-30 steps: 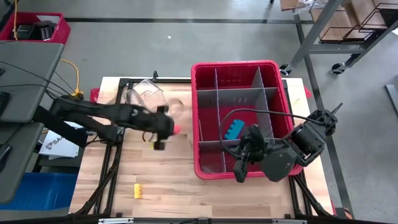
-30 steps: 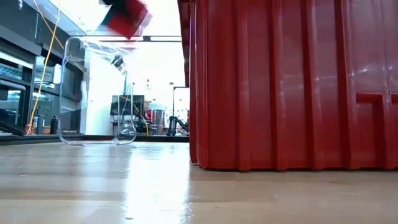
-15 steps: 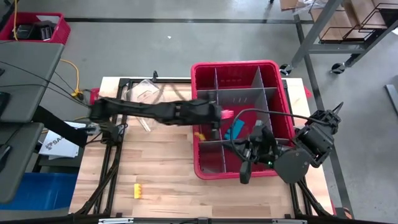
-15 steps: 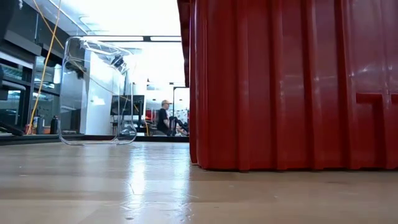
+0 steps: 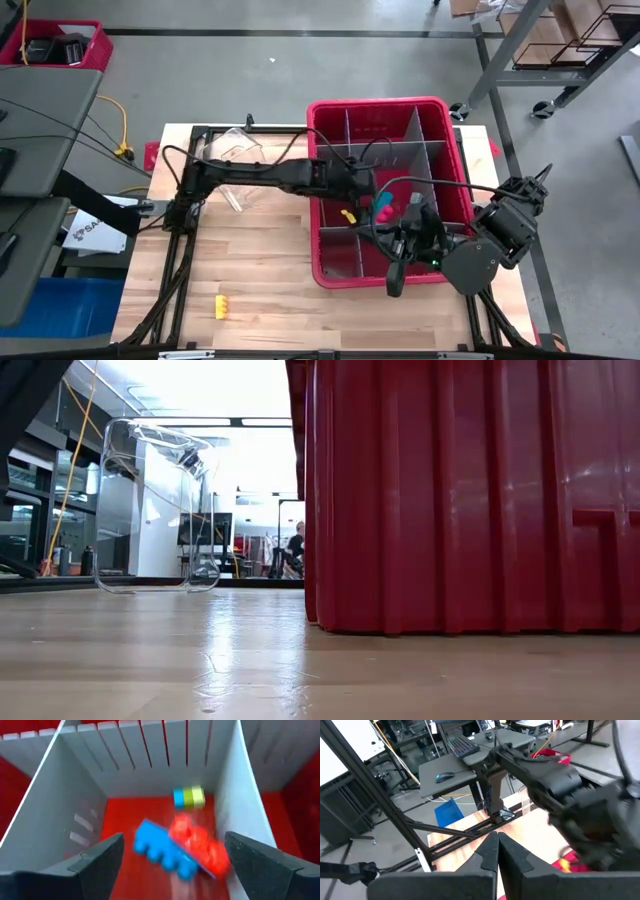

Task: Sort Items/Unsort Items

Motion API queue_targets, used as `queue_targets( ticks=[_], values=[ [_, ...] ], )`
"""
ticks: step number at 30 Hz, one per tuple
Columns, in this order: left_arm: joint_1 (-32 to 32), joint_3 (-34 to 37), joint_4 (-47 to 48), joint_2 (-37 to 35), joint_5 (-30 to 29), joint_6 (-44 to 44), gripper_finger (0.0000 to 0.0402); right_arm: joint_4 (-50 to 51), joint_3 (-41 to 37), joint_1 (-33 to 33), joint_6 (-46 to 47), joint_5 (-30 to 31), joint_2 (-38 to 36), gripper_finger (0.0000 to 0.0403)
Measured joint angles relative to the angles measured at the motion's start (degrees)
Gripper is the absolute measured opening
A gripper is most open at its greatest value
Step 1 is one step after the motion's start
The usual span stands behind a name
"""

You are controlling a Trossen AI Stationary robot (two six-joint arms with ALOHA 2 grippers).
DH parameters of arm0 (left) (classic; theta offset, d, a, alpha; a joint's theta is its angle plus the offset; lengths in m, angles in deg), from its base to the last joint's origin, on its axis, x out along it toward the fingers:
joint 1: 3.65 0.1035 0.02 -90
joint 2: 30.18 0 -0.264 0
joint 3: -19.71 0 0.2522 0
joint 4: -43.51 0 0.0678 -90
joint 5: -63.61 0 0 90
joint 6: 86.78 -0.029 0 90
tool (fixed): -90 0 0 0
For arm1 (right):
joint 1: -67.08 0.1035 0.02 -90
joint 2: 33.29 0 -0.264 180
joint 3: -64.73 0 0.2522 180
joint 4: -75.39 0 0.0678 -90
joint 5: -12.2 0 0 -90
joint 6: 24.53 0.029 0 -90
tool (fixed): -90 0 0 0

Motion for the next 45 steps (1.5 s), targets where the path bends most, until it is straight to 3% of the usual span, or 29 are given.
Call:
queue_targets(
  ticks=[5,9,13,17,20,24,30,34,45],
  values=[
    [-2.64,0.52,12.62,-7.08,0.37,1.82,0.0347,0.03,0.01,0.0,-3.43,0.28,0.0,0.0],
    [-8.08,5.22,17.23,-14.39,-0.56,6.62,0.0339,0.64,-0.01,0.0,-3.74,0.04,0.0,0.0],
    [-17.49,13.28,18.89,-23.36,-8.23,17.79,0.0334,1.16,-0.01,0.0,-3.76,0.09,0.0,0.0],
    [-29.27,23.47,25.07,-30.43,-17.54,42.42,0.0333,1.54,-0.01,0.0,-3.73,-0.15,0.0,0.0],
    [-38.55,29.41,29.75,-33.51,-17.1,67.84,0.0333,1.73,-0.01,-0.04,-3.61,-0.15,0.0,0.0],
    [-50.85,34.63,34.24,-32.85,-11.75,97.98,0.0333,1.77,-0.01,-0.04,-3.64,-0.15,0.0,0.0],
    [-62.1,38.57,35.42,-27.4,1.41,129.24,0.0333,3.0,0.0,-0.04,-3.29,-0.33,0.0,0.0],
    [-64.59,38.54,32.09,-23.49,9.08,132.54,0.0333,3.13,-0.01,-0.04,-3.32,-0.33,0.0,0.0],
    [-60.51,39.45,31.2,-16.91,7.66,133.2,0.0333,3.25,-0.01,-1.81,-3.26,-2.84,0.02,0.0]
  ],
)
